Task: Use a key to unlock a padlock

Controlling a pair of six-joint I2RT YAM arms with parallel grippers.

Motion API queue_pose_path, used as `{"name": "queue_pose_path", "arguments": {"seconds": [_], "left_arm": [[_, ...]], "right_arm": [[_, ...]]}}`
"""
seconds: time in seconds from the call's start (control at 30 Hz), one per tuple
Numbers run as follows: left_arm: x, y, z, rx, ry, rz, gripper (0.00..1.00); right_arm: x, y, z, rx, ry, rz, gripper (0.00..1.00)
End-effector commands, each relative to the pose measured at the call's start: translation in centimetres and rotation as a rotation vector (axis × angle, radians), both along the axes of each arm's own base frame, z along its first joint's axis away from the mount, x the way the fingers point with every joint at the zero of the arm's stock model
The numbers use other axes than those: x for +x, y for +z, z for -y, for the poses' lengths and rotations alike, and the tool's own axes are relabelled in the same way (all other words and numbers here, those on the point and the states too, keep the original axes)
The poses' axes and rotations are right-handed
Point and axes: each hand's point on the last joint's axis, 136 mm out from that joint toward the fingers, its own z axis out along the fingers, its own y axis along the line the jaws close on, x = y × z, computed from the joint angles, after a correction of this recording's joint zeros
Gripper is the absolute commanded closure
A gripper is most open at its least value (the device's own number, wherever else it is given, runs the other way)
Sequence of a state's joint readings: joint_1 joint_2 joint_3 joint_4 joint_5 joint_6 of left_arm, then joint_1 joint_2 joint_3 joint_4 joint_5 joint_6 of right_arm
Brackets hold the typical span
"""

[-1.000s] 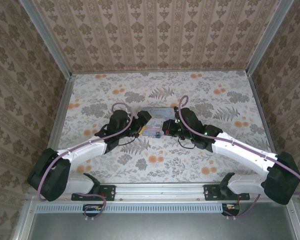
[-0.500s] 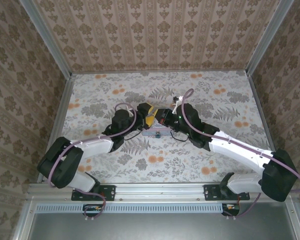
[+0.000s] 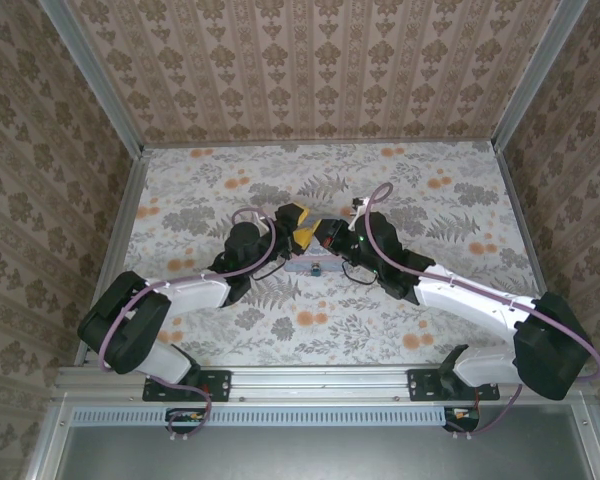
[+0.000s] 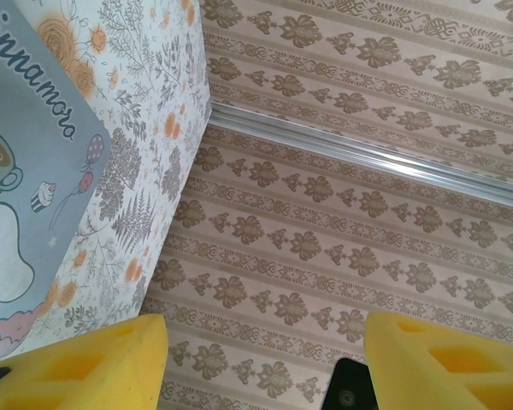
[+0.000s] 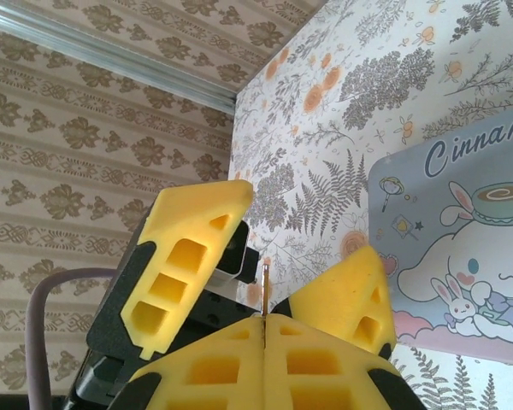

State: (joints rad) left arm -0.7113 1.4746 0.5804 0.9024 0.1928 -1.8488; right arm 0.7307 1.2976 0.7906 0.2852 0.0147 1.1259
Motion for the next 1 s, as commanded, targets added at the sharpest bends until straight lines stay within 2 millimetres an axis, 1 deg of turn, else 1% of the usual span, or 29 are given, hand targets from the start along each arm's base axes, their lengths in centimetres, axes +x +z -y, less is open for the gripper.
{"name": "queue_pose_path", "arguments": {"seconds": [0.0,0.17,0.27,0.53,0.8,0.87,0.97], "left_arm": [[-0.1,1.7,-0.3,-0.048,0.011,0.038,0.40],[-0.2,1.7,-0.3,-0.047,0.011,0.038,0.51],[-0.2,1.4,-0.3,-0.043,0.009,0.035,0.59],[-0.3,0.9,-0.5,-0.034,0.017,0.025,0.74],[-0.4,0.6,-0.5,-0.026,0.015,0.020,0.79],[-0.4,0.5,-0.5,-0.022,0.015,0.019,0.83],[-0.4,0.4,-0.4,-0.020,0.014,0.017,0.85]], "right_arm": [[0.6,0.0,0.1,0.029,-0.026,0.011,1.00],[0.8,-0.6,0.2,0.022,-0.030,0.001,1.00],[0.9,-0.9,0.2,0.025,-0.034,-0.004,1.00],[1.0,-1.2,0.6,0.025,-0.044,-0.006,1.00],[1.1,-1.3,0.6,0.026,-0.047,-0.007,1.00],[1.1,-1.3,0.6,0.028,-0.047,-0.007,1.00],[1.2,-1.3,0.5,0.031,-0.045,-0.009,1.00]]}}
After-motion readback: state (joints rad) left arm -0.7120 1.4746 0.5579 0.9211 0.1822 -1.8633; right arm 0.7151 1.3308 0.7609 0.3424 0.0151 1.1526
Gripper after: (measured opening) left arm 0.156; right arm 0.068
